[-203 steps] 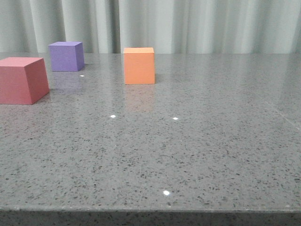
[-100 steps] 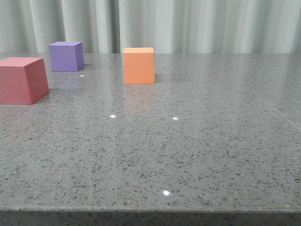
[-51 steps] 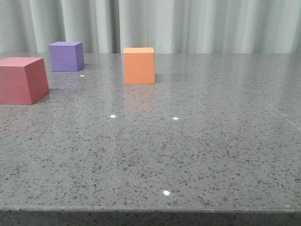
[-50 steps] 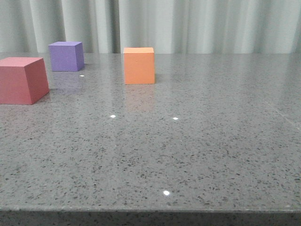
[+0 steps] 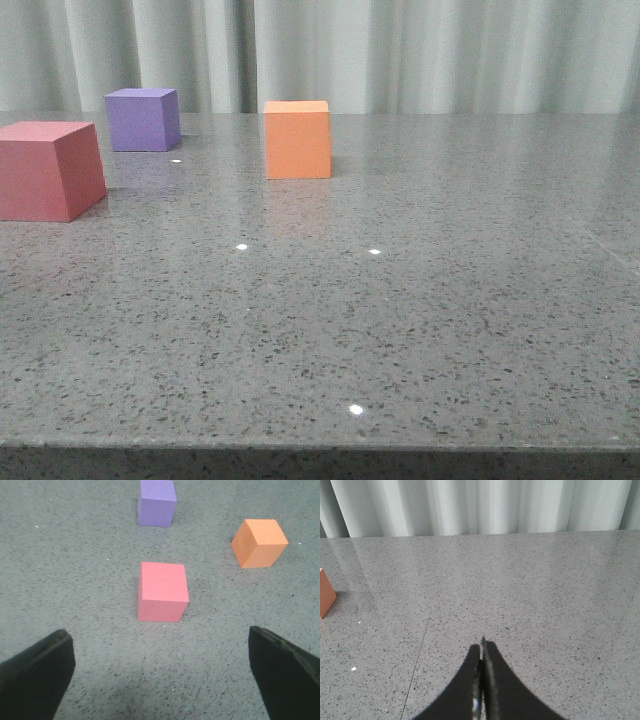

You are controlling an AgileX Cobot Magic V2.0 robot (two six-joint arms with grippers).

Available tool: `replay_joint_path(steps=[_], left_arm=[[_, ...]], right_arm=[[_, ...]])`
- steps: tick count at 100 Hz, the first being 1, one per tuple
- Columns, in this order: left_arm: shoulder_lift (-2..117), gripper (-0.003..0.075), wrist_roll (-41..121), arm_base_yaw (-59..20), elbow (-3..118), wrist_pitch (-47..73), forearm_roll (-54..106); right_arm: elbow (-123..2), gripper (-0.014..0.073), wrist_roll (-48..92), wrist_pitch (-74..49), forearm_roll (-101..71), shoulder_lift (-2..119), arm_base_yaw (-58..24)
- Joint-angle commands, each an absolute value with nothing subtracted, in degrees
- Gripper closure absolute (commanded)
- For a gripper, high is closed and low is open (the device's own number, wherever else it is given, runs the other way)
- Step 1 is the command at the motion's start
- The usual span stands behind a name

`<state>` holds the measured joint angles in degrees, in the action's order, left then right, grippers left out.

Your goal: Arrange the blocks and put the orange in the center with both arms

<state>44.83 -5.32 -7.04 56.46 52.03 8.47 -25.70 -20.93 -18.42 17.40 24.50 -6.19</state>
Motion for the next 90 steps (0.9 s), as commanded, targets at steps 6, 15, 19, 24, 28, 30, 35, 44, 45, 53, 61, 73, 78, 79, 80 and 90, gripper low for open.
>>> replay_joint_path(steps=[6,15,19,24,28,30,35,44,45,53,61,73,78,79,80,90], left_arm=[[53.0,0.0051,-5.5,-7.2,61.5,47.4,13.8],[58.5,0.0051,-5.5,-9.7,64.5,46.8,14.8],[60.8,0.0052,-5.5,-11.3,66.2,46.0,14.8],[63.5,0.0055,-5.5,-14.2,68.4,44.7,14.7],[65.7,0.006,-5.5,-16.0,69.9,43.3,14.7],[66.5,0.0062,-5.9,-17.1,70.8,42.7,14.5],[69.7,0.0062,-8.3,-19.5,73.0,41.5,12.7],[74.8,0.0062,-15.4,-24.1,77.7,40.9,4.7],[75.7,0.0062,-16.6,-24.7,78.5,41.1,3.2],[80.5,0.0062,-22.9,-28.3,82.8,42.1,-3.7],[85.6,0.0062,-26.9,-31.4,87.2,43.1,-8.0],[92.1,0.0062,-28.3,-35.0,94.1,43.6,-8.9],[94.6,0.0062,-29.4,-35.8,96.7,44.1,-9.3],[94.9,0.0062,-29.5,-36.0,97.1,44.3,-9.5],[95.6,0.0062,-29.6,-36.2,97.8,44.4,-9.6],[100.2,0.0062,-32.6,-37.4,102.7,46.2,-12.4]], right_arm=[[-27.2,0.0704,-20.3,-14.0,18.6,24.6,-5.9],[-27.2,0.0704,-20.3,-14.0,18.6,24.6,-5.9],[-27.2,0.0704,-20.3,-14.0,18.6,24.6,-5.9],[-27.2,0.0704,-20.3,-14.0,18.6,24.6,-5.9],[-27.2,0.0704,-20.3,-14.0,18.6,24.6,-5.9],[-27.2,0.0704,-20.3,-14.0,18.6,24.6,-5.9],[-27.2,0.0704,-20.3,-14.0,18.6,24.6,-5.9],[-27.2,0.0704,-20.3,-14.0,18.6,24.6,-5.9],[-27.2,0.0704,-20.3,-14.0,18.6,24.6,-5.9],[-27.2,0.0704,-20.3,-14.0,18.6,24.6,-5.9],[-27.2,0.0704,-20.3,-14.0,18.6,24.6,-5.9],[-27.2,0.0704,-20.3,-14.0,18.6,24.6,-5.9],[-27.2,0.0704,-20.3,-14.0,18.6,24.6,-5.9],[-27.2,0.0704,-20.3,-14.0,18.6,24.6,-5.9],[-27.2,0.0704,-20.3,-14.0,18.6,24.6,-5.9],[-27.2,0.0704,-20.3,-14.0,18.6,24.6,-5.9]])
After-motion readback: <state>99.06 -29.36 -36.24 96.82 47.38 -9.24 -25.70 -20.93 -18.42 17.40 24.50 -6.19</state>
